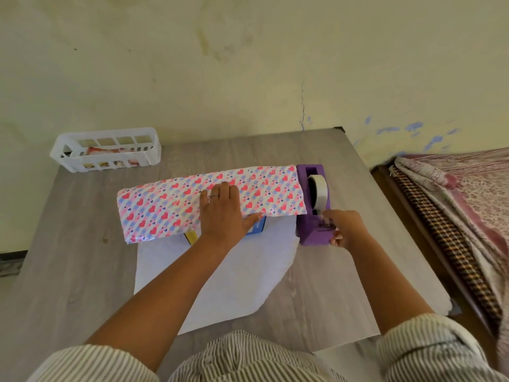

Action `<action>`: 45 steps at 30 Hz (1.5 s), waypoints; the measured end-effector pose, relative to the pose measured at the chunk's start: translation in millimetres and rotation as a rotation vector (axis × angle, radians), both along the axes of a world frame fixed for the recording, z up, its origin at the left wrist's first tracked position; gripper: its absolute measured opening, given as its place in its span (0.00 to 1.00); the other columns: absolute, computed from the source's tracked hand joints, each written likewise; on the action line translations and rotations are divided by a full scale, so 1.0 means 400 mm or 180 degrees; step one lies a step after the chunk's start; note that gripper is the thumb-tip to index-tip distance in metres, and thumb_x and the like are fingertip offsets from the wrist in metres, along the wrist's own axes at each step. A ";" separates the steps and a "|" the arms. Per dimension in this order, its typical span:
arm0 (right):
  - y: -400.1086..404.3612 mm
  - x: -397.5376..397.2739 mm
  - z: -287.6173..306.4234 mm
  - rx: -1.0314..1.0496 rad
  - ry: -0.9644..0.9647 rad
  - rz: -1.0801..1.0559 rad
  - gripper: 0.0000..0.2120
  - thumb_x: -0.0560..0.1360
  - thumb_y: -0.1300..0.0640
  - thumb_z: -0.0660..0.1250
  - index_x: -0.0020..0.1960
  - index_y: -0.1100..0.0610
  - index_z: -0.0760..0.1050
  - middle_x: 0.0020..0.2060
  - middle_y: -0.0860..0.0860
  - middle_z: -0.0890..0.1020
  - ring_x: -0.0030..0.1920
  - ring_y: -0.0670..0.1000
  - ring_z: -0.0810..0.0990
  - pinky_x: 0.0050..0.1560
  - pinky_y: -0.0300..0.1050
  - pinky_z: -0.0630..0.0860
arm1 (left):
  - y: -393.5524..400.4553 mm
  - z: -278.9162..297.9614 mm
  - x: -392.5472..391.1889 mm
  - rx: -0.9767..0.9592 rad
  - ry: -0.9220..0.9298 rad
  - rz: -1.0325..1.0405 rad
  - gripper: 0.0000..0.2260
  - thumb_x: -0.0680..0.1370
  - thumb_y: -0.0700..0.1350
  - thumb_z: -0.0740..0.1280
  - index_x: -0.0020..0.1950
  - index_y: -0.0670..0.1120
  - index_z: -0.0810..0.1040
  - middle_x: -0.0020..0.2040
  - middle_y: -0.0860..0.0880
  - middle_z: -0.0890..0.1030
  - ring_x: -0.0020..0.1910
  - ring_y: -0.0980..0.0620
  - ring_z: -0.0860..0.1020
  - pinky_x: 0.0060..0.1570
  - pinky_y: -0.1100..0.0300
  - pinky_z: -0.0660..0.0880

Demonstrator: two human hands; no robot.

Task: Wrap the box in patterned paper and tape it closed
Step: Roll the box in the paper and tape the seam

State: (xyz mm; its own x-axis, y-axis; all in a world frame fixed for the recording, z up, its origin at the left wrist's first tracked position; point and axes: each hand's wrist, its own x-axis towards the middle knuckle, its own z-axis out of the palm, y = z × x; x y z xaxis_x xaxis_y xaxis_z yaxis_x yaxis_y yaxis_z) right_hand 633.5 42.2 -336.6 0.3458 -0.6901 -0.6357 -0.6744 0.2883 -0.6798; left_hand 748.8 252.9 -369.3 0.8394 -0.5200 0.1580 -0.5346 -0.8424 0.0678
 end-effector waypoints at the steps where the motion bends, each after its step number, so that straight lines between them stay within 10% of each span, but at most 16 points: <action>1: -0.004 0.002 0.005 0.0216 -0.0005 -0.0078 0.09 0.73 0.63 0.67 0.36 0.61 0.72 0.32 0.55 0.73 0.28 0.51 0.67 0.29 0.43 0.65 | -0.006 -0.002 0.003 0.0055 0.0007 0.0004 0.36 0.72 0.70 0.58 0.67 0.43 0.63 0.66 0.43 0.68 0.66 0.44 0.66 0.68 0.48 0.59; 11: -0.035 -0.009 0.020 0.1148 -0.0642 -0.0579 0.08 0.71 0.66 0.67 0.48 0.59 0.72 0.54 0.57 0.70 0.56 0.60 0.74 0.52 0.61 0.78 | -0.003 -0.045 -0.004 -0.0140 -0.0044 0.0074 0.38 0.69 0.69 0.61 0.64 0.39 0.69 0.61 0.37 0.73 0.61 0.37 0.72 0.64 0.42 0.66; 18: 0.025 -0.042 -0.028 0.0803 -0.1193 -0.1167 0.04 0.72 0.69 0.64 0.45 0.62 0.73 0.44 0.55 0.73 0.43 0.55 0.76 0.55 0.55 0.78 | -0.004 -0.046 -0.003 -0.0184 -0.0047 0.0015 0.36 0.68 0.68 0.58 0.60 0.39 0.72 0.58 0.37 0.75 0.57 0.36 0.74 0.60 0.41 0.70; 26: 0.050 -0.063 -0.057 0.0567 -0.1174 -0.1145 0.05 0.74 0.70 0.63 0.41 0.64 0.72 0.57 0.68 0.75 0.47 0.58 0.77 0.52 0.52 0.77 | -0.005 -0.050 0.004 -0.0196 -0.0105 -0.0033 0.35 0.68 0.68 0.57 0.59 0.39 0.71 0.57 0.37 0.74 0.56 0.36 0.74 0.60 0.41 0.69; 32: 0.054 -0.069 -0.066 0.0689 -0.1102 -0.1007 0.05 0.73 0.69 0.64 0.42 0.60 0.73 0.41 0.52 0.76 0.42 0.54 0.77 0.57 0.54 0.76 | -0.002 -0.052 0.003 -0.0232 -0.0175 -0.0052 0.35 0.68 0.68 0.58 0.58 0.39 0.71 0.56 0.37 0.74 0.55 0.36 0.74 0.59 0.41 0.70; 38: 0.053 -0.073 -0.104 0.0188 -0.0960 -0.0702 0.04 0.76 0.64 0.65 0.44 0.65 0.72 0.43 0.60 0.80 0.45 0.56 0.81 0.48 0.49 0.79 | -0.003 -0.058 0.007 -0.0200 -0.0188 -0.0062 0.35 0.68 0.68 0.57 0.59 0.39 0.71 0.57 0.37 0.74 0.56 0.36 0.74 0.60 0.41 0.70; 45: 0.063 -0.070 -0.122 -0.0626 -0.0509 -0.0335 0.11 0.72 0.64 0.65 0.32 0.59 0.70 0.36 0.64 0.79 0.44 0.66 0.81 0.43 0.65 0.79 | -0.003 -0.059 0.008 -0.0200 -0.0261 -0.0072 0.34 0.69 0.67 0.58 0.58 0.38 0.71 0.56 0.37 0.74 0.55 0.36 0.74 0.59 0.41 0.70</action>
State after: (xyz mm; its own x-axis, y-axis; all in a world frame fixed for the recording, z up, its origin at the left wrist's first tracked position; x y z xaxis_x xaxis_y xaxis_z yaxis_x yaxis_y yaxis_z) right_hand 605.5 67.3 -385.2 0.3508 -0.8324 -0.4290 -0.5273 0.2031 -0.8251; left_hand 751.9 251.7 -393.1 0.8105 -0.5256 0.2585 -0.5594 -0.8254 0.0754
